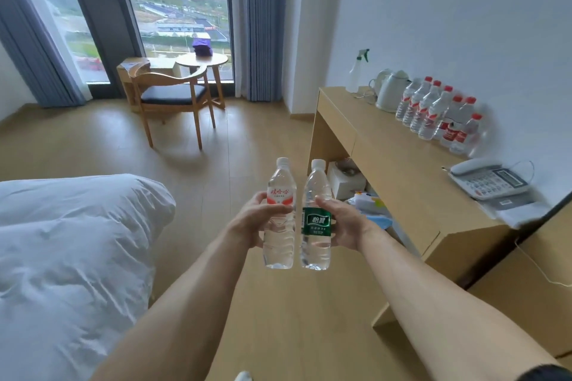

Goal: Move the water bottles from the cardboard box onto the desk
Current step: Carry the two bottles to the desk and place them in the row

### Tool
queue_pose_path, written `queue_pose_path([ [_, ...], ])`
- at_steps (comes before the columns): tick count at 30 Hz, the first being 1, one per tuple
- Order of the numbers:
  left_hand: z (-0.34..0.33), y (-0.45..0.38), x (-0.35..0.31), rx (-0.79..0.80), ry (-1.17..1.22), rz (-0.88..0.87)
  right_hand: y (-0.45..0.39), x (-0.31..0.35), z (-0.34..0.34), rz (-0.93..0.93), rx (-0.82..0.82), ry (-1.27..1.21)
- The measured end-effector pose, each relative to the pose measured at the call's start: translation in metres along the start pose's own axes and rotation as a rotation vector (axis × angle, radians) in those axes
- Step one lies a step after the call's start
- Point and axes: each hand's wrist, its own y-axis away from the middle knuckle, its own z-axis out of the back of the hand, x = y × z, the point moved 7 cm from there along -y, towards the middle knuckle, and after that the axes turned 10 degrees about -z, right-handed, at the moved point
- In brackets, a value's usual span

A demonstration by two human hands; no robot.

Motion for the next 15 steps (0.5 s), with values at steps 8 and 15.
queue_pose_path([
  [8, 0.026, -0.143, -0.071, 0.133, -0.039, -0.013, -0.092, 0.089, 0.009, 0.029, -0.087, -0.146],
  [15, 0.021, -0.238, -0.095, 0.223, -0.089, -0.008, -0.152, 0.141, 0.029, 0.057, -0.112, -0.224],
])
